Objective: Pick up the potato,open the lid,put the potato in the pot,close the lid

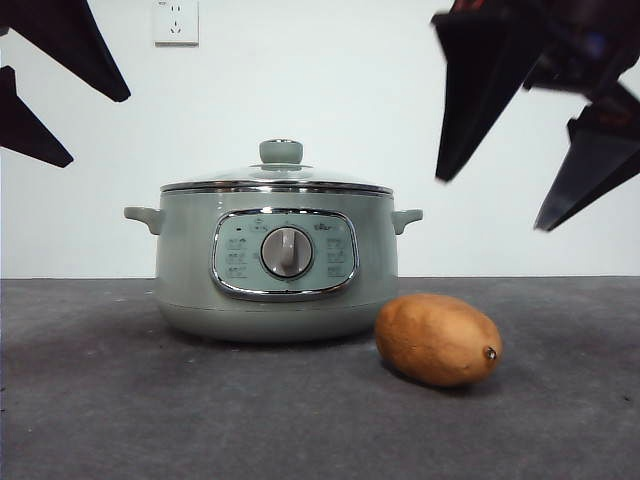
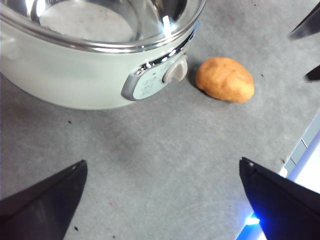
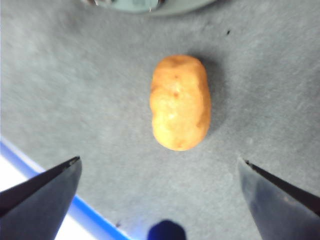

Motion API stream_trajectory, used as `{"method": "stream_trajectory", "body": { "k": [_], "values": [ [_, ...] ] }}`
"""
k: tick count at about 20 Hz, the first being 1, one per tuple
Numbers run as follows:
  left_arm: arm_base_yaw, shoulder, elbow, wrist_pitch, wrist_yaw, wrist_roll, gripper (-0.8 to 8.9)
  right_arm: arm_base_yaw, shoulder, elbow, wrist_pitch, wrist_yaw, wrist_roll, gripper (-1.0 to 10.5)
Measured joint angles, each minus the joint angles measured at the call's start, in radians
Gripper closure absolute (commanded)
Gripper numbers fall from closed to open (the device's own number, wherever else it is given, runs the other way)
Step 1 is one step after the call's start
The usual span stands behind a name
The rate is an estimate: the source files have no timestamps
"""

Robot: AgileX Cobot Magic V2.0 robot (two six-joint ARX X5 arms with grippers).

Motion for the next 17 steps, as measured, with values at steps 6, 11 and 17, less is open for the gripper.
{"method": "stream_trajectory", "body": {
  "k": [6, 11, 17],
  "values": [
    [-0.021, 0.000, 0.000, 0.009, -0.001, -0.003, 0.90, 0.033, 0.130, 0.001, 0.104, 0.093, 0.000, 1.9],
    [-0.024, 0.000, 0.000, 0.016, -0.001, -0.004, 0.90, 0.035, 0.242, 0.001, 0.202, 0.091, 0.000, 1.9],
    [-0.024, 0.001, 0.000, 0.040, -0.001, -0.004, 0.91, 0.035, 0.351, 0.001, 0.240, 0.081, -0.003, 2.6]
  ]
}}
